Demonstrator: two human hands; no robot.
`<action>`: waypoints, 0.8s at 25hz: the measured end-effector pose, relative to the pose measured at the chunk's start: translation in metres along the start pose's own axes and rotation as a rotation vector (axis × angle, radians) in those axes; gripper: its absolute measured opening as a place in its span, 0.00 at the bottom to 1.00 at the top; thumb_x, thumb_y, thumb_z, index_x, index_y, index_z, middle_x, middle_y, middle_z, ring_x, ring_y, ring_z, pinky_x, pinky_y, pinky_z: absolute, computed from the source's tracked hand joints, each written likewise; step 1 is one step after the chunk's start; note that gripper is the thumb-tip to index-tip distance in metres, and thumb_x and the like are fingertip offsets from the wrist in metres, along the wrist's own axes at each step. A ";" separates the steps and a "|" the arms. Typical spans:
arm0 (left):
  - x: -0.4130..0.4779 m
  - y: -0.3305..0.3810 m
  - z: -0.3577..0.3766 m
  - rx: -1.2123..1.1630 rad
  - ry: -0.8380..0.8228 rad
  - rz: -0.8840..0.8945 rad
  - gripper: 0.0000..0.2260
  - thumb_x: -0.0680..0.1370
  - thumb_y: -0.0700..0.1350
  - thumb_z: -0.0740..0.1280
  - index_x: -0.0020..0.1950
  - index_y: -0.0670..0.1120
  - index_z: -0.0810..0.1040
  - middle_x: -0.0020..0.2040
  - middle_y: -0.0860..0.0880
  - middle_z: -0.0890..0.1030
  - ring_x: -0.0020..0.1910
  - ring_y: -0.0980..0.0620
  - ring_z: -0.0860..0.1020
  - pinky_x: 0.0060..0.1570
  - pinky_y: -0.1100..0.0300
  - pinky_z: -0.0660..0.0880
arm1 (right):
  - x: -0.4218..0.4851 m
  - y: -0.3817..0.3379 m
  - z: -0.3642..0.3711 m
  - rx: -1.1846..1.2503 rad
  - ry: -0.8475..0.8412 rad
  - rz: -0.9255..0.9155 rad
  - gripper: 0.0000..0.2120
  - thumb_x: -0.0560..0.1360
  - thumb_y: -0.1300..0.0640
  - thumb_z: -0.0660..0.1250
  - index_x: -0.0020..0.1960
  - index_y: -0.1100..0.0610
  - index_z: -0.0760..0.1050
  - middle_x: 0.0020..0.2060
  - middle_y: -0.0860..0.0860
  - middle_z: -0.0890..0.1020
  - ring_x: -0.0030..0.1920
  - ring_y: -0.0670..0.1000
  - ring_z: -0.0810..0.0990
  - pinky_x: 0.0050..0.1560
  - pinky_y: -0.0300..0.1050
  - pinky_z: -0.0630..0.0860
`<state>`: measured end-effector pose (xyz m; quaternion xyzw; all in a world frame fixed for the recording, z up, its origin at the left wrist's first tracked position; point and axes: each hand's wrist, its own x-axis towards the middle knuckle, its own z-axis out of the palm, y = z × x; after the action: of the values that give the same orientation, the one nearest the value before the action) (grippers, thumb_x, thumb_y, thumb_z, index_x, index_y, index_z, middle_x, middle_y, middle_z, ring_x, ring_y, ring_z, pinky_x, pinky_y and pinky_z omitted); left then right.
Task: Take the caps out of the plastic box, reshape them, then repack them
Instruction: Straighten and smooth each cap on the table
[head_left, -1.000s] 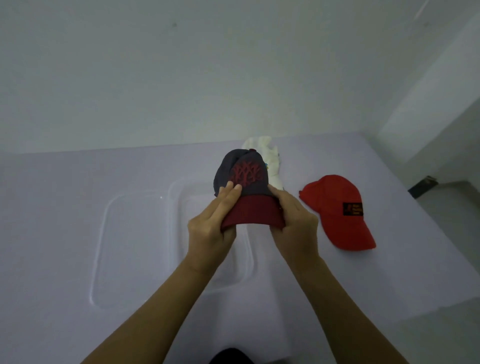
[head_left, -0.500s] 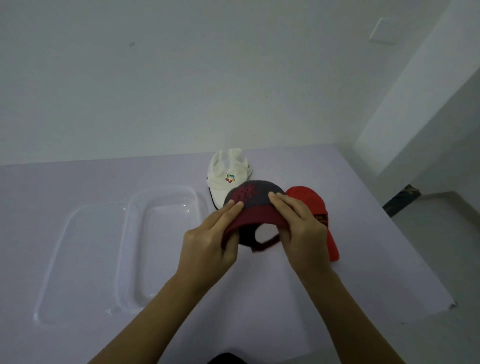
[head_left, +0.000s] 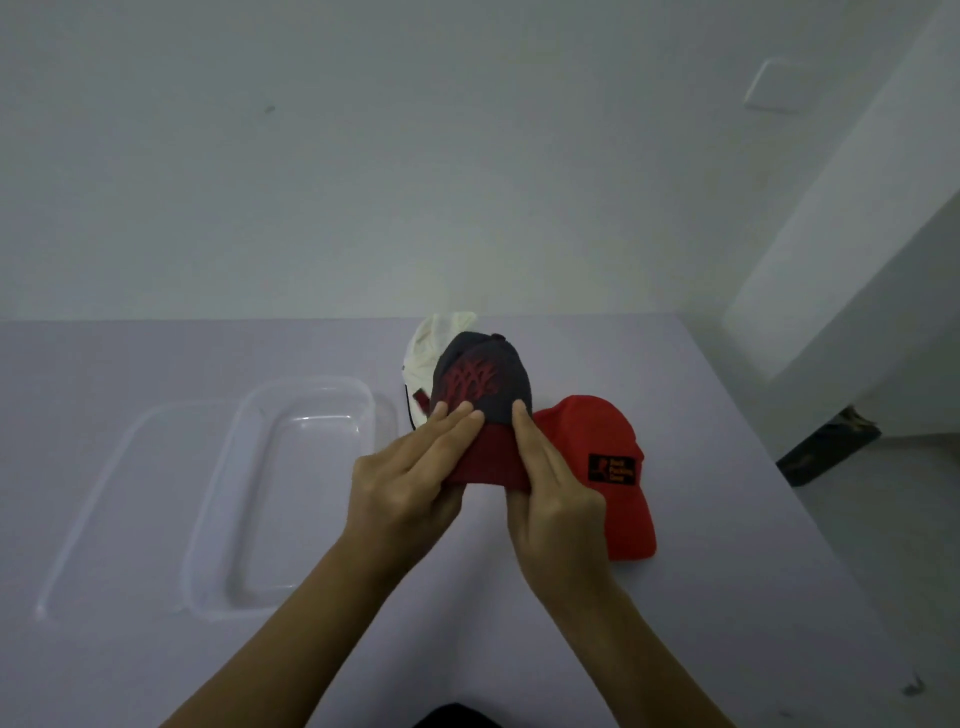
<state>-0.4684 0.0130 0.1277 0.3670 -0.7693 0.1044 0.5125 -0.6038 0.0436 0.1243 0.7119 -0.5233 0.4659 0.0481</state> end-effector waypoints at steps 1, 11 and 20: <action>-0.002 0.007 0.004 -0.012 0.030 -0.044 0.16 0.72 0.39 0.70 0.59 0.40 0.74 0.55 0.43 0.79 0.53 0.47 0.80 0.54 0.63 0.75 | -0.002 -0.003 -0.001 0.068 0.014 0.059 0.24 0.81 0.49 0.52 0.66 0.68 0.69 0.54 0.62 0.82 0.46 0.55 0.85 0.46 0.41 0.80; -0.011 0.025 0.012 -0.141 -0.336 -0.381 0.28 0.70 0.35 0.63 0.69 0.52 0.67 0.66 0.41 0.75 0.55 0.43 0.81 0.50 0.61 0.79 | -0.019 0.054 -0.018 0.223 0.034 0.213 0.24 0.81 0.48 0.52 0.67 0.65 0.67 0.58 0.57 0.79 0.51 0.52 0.82 0.56 0.30 0.74; -0.037 0.001 -0.006 -0.182 -0.503 -0.491 0.31 0.74 0.38 0.61 0.72 0.61 0.60 0.69 0.44 0.73 0.59 0.51 0.78 0.56 0.68 0.72 | -0.024 0.056 -0.009 0.192 -0.218 0.092 0.31 0.70 0.71 0.65 0.70 0.52 0.66 0.66 0.53 0.75 0.64 0.50 0.75 0.64 0.33 0.70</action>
<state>-0.4575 0.0333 0.0987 0.5078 -0.7665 -0.1841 0.3473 -0.6534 0.0405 0.0887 0.7350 -0.5104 0.4354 -0.0985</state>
